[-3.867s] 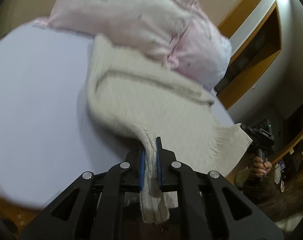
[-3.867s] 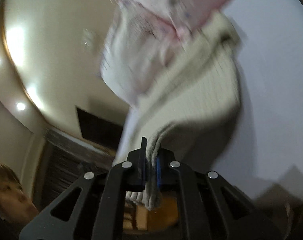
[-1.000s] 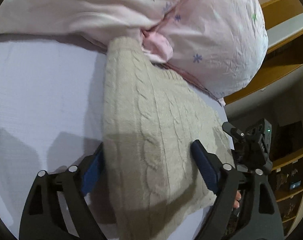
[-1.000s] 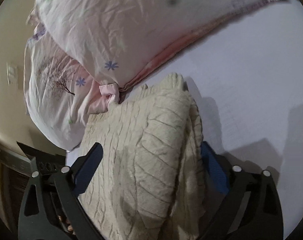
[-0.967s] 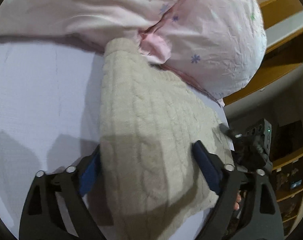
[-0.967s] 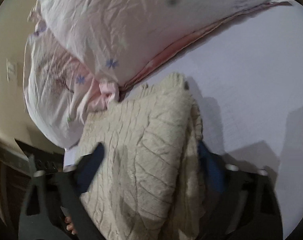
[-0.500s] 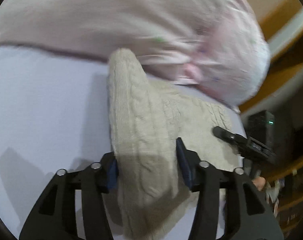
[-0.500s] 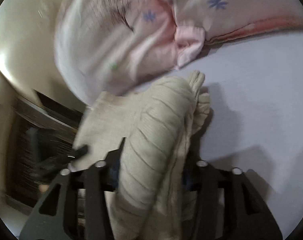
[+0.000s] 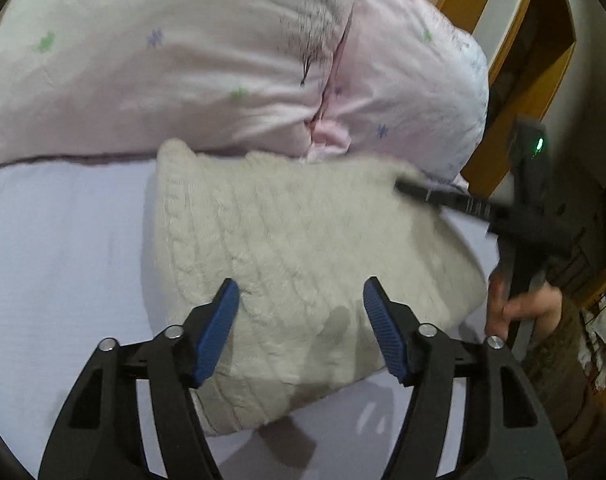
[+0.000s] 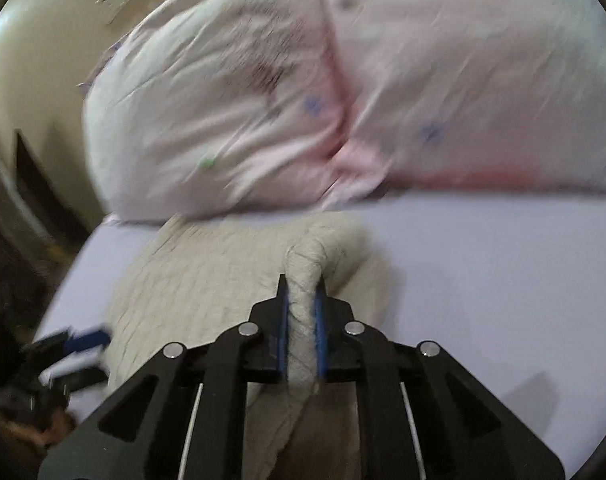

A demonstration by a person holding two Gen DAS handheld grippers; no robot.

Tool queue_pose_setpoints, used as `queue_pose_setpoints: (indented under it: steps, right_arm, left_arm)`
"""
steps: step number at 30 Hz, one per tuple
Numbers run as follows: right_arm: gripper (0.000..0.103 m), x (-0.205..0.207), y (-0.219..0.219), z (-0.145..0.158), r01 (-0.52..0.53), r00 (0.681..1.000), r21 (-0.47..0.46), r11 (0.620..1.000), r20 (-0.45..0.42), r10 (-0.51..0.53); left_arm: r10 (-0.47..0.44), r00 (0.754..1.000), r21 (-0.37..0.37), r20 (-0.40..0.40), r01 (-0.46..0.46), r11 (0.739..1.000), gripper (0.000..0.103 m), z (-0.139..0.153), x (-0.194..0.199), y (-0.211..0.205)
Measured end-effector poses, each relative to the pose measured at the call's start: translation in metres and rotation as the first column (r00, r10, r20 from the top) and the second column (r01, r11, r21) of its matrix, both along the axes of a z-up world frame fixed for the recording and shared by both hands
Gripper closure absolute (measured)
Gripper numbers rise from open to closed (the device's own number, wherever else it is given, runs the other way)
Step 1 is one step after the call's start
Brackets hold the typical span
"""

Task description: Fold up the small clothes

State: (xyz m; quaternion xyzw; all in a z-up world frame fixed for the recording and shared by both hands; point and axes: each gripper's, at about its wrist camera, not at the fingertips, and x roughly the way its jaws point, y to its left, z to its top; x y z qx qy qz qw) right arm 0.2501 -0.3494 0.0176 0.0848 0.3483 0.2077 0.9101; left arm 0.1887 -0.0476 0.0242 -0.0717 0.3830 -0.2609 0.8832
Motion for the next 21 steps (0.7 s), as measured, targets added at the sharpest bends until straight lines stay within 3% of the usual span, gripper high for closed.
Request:
queue_pose_setpoints:
  steps: [4,6,8,10,11,12,15,21]
  right_arm:
    - [0.090,0.025,0.001,-0.030,0.025,0.991,-0.027,0.999,-0.132,-0.029]
    - [0.086,0.015,0.000,-0.035,0.017,0.993,-0.039,0.999,-0.117,-0.022]
    - [0.067,0.000,-0.009,-0.025,0.031,0.995,-0.011,0.999,-0.096,-0.032]
    - [0.011,-0.023,-0.019,-0.008,0.065,0.997,-0.004,0.998,-0.040,-0.065]
    - [0.002,-0.044,-0.029,0.000,0.086,0.996,0.007,0.996,0.003,-0.086]
    - [0.002,-0.058,-0.033,0.006,0.100,0.994,0.015,0.995,0.035,-0.101]
    - [0.002,-0.106,-0.042,0.016,0.103,0.991,0.009,0.995,0.084,-0.104]
    - [0.002,-0.149,-0.009,-0.015,0.085,0.996,-0.175,0.981,-0.008,-0.088]
  left_arm:
    - [-0.006,1.000,-0.008,0.003,0.006,1.000,0.043,-0.002,0.004,-0.002]
    - [-0.005,1.000,-0.002,0.008,0.005,1.000,0.043,-0.002,0.000,-0.001]
    - [0.006,1.000,-0.020,0.013,-0.006,1.000,0.042,0.001,-0.010,0.005]
    - [0.032,0.999,-0.018,0.019,-0.032,0.999,0.033,0.005,-0.030,0.015]
    - [0.054,0.998,-0.010,0.026,-0.054,0.998,0.020,0.005,-0.038,0.019]
    - [0.098,0.994,0.011,0.043,-0.099,0.995,0.011,0.004,-0.052,0.024]
    - [0.194,0.978,0.102,0.071,-0.201,0.974,0.002,-0.003,-0.072,0.028]
    - [0.250,0.968,0.193,-0.001,-0.245,0.950,0.001,-0.029,-0.068,0.020]
